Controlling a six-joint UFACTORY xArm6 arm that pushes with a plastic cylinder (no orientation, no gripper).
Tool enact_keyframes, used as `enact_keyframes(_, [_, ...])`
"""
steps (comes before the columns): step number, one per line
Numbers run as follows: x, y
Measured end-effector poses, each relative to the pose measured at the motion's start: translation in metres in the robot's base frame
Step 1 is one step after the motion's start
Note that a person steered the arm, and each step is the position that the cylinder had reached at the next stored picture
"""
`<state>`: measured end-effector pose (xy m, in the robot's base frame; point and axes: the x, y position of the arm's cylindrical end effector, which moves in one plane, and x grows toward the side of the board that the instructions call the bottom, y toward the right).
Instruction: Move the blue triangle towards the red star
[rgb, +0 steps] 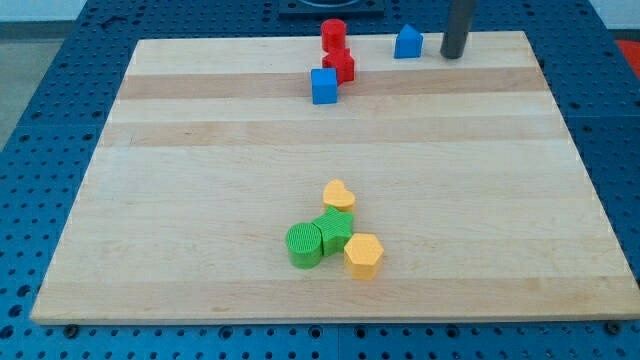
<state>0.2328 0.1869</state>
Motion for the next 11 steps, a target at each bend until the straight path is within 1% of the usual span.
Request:
enact_keyframes(1, [-0.005,0.007])
enact_keyframes(4, [-0.01,-0.019])
enact_keyframes(6, [-0.024,-0.044])
enact_keyframes(8, [-0.024,-0.053])
enact_keyframes(11, [-0.024,-0.086])
